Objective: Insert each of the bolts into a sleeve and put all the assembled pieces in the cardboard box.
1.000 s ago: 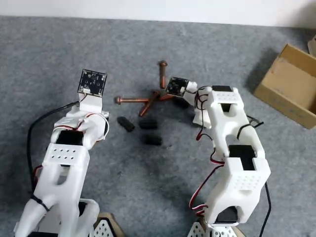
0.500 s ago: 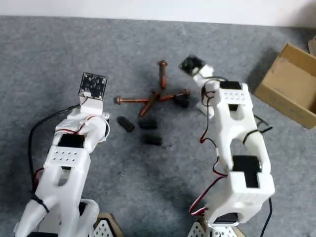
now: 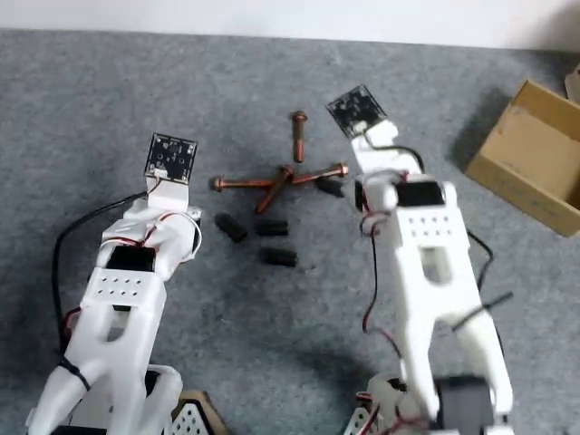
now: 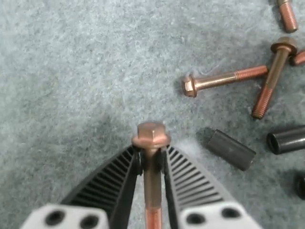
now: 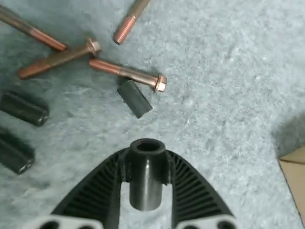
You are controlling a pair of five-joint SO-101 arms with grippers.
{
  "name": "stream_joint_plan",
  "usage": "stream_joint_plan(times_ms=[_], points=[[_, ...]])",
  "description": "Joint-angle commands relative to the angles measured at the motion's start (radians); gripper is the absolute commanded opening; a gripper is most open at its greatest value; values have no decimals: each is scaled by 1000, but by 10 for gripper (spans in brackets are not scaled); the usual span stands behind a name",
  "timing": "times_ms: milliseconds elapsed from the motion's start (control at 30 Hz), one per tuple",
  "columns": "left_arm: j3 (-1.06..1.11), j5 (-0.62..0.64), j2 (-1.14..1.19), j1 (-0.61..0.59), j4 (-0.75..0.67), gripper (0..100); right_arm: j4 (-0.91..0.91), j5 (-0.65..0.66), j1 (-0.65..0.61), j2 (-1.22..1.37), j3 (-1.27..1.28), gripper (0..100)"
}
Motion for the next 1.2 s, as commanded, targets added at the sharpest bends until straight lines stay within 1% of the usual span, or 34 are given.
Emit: stream_joint_plan(times_ms=[0, 133, 200, 267, 400, 500, 600, 733, 800, 933, 1100, 1167], points=[[-38, 20, -45, 58, 2, 5, -2, -38, -10, -188, 61, 5], [-39, 149, -47, 127, 2, 5, -1, -75, 1, -325, 145, 5], [-41, 189, -47, 143, 0, 5, -1, -94, 4, -390, 182, 5], [-41, 195, -47, 150, -5, 5, -1, -95, 7, -455, 223, 5], [-21, 196, -47, 150, -109, 5, 1, -97, 7, -576, 312, 5], [53, 196, -45, 150, -233, 5, 1, -120, 7, -664, 378, 5], [154, 201, -45, 154, -397, 5, 1, -124, 4, -750, 446, 5], [285, 201, -45, 206, -635, 5, -5, -161, 2, -852, 513, 5], [314, 203, -45, 226, -706, 5, -5, -164, 2, -889, 532, 5], [326, 203, -45, 229, -733, 5, -5, -166, 2, -940, 573, 5], [325, 203, -45, 229, -735, 5, -71, -256, -4, -998, 627, 5], [325, 203, -45, 229, -735, 5, -93, -270, -41, -1021, 656, 5]])
